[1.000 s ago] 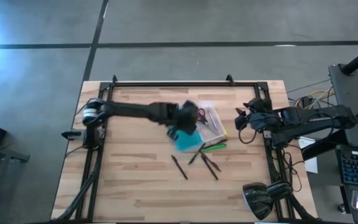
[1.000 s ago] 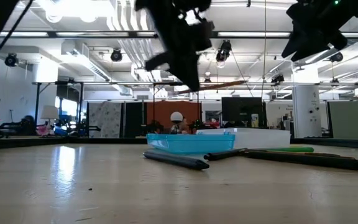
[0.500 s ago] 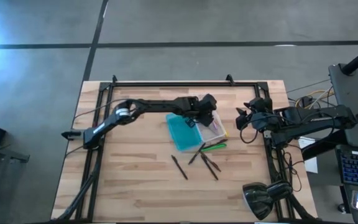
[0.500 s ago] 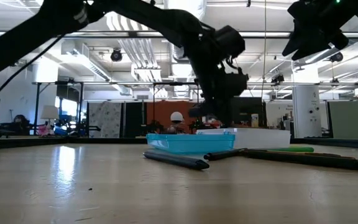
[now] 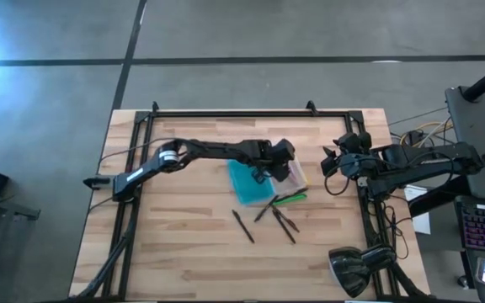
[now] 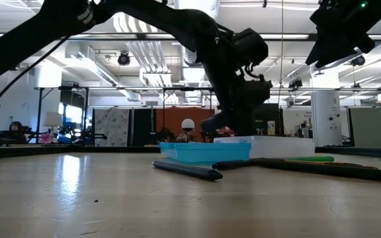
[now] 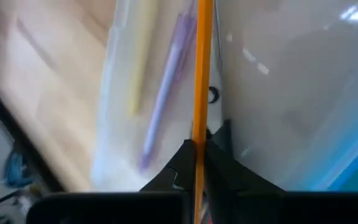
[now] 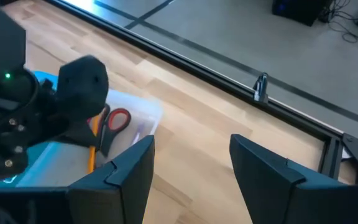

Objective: Pick & place school supplies into a supply box
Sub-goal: Put the orange pencil into the blue supply box, then put the yellow pen into the blue supply box, then adjust the blue supply box, then put the yellow pen into the blue supply box

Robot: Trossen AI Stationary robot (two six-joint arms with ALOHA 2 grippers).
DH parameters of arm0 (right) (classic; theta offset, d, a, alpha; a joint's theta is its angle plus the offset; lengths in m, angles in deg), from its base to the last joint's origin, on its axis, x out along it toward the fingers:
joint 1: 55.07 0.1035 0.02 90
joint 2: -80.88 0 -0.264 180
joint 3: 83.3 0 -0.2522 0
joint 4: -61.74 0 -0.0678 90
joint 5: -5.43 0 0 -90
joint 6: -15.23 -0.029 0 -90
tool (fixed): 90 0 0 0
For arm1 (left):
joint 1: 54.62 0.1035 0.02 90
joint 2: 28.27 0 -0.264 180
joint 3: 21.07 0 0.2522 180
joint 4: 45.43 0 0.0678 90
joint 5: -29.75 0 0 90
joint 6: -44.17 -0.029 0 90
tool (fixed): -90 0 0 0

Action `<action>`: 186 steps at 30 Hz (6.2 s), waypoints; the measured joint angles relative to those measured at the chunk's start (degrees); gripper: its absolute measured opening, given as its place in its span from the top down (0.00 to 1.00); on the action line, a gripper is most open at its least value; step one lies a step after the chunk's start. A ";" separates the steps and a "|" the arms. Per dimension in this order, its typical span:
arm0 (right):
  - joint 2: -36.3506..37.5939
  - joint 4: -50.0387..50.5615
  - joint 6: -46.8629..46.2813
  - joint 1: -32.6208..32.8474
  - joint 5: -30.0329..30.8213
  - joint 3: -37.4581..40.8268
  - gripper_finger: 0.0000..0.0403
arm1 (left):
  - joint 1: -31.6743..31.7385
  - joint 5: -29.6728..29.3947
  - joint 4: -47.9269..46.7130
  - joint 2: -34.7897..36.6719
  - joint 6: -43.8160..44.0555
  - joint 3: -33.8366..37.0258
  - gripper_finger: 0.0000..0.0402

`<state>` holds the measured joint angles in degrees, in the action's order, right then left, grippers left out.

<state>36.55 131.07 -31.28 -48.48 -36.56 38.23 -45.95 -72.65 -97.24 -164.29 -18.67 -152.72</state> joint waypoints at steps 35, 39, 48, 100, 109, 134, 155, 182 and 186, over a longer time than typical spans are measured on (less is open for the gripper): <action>-2.56 1.25 0.31 -0.11 -7.12 0.48 0.50 | -7.79 3.46 -26.63 20.67 48.96 6.02 0.71; -4.13 1.28 1.29 -0.35 -9.88 0.75 0.50 | -12.14 4.93 -24.10 25.76 43.99 16.15 0.71; -8.77 2.09 -7.34 -8.55 -24.55 1.53 0.50 | -18.04 9.59 -7.07 32.05 53.04 36.33 0.71; -39.00 -22.21 11.25 -28.76 -38.58 2.84 0.82 | -19.76 -2.98 -9.42 44.19 83.93 47.95 0.71; -43.04 -29.97 12.30 -27.34 -46.07 0.84 0.89 | -19.76 -3.00 -9.33 44.15 83.87 47.95 0.71; -40.75 -19.60 13.84 -26.99 -36.26 1.86 0.48 | -19.37 -4.16 -8.82 44.12 82.18 47.95 0.71; -46.04 -23.89 13.87 -27.23 -37.94 4.51 0.88 | -19.28 -4.20 -8.47 44.12 82.29 47.95 0.71; -46.52 -40.78 0.62 -25.18 -45.22 -9.94 0.94 | -19.76 -4.47 -8.38 44.10 80.73 47.95 0.71; -53.46 -39.58 3.96 -24.79 -45.84 -16.07 0.83 | -20.05 -4.46 -8.38 44.10 81.18 47.95 0.71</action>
<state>-16.91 91.49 -27.32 -73.27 -82.40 22.16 -66.00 -77.12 -105.62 -120.19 62.51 -104.77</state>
